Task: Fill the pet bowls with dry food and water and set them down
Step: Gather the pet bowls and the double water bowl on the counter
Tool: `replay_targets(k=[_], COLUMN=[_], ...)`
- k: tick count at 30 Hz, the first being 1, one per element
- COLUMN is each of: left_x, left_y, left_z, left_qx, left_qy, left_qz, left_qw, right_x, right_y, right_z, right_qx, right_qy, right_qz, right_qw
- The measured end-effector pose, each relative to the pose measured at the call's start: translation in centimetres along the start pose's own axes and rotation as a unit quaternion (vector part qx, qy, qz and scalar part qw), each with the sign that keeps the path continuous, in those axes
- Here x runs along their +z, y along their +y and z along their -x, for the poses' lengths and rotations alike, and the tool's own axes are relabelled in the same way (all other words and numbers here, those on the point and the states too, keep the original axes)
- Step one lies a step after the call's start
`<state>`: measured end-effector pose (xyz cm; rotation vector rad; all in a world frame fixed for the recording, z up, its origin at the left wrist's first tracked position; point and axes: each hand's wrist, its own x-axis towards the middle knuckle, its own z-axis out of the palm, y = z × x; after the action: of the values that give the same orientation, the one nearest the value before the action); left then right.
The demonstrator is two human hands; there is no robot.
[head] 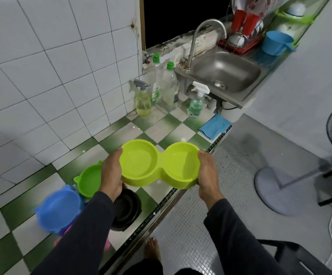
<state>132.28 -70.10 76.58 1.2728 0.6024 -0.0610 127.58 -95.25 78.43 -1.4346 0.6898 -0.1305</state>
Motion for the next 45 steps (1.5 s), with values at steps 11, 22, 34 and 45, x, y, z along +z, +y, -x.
replay_targets(k=[11, 22, 34, 45], left_x=[1.9, 4.0, 4.7, 5.7], left_y=[-1.1, -2.4, -3.4, -3.5], left_z=[-5.4, -10.7, -16.5, -18.5], left_qx=[-0.007, 0.003, -0.038, -0.007], left_qy=[-0.004, 0.013, -0.030, -0.053], left_qz=[-0.064, -0.145, -0.228, -0.280], left_qw=[0.998, 0.989, 0.973, 0.959], right_x=[1.7, 2.4, 2.5, 2.1], right_y=[1.6, 3.2, 6.7, 7.2], right_z=[-4.8, -9.3, -10.6, -9.7], right_qx=[-0.019, 0.047, 0.112, 0.122], right_qy=[0.016, -0.009, -0.021, -0.042], right_qz=[0.033, 0.035, 0.076, 0.109], right_qw=[0.999, 0.998, 0.991, 0.986])
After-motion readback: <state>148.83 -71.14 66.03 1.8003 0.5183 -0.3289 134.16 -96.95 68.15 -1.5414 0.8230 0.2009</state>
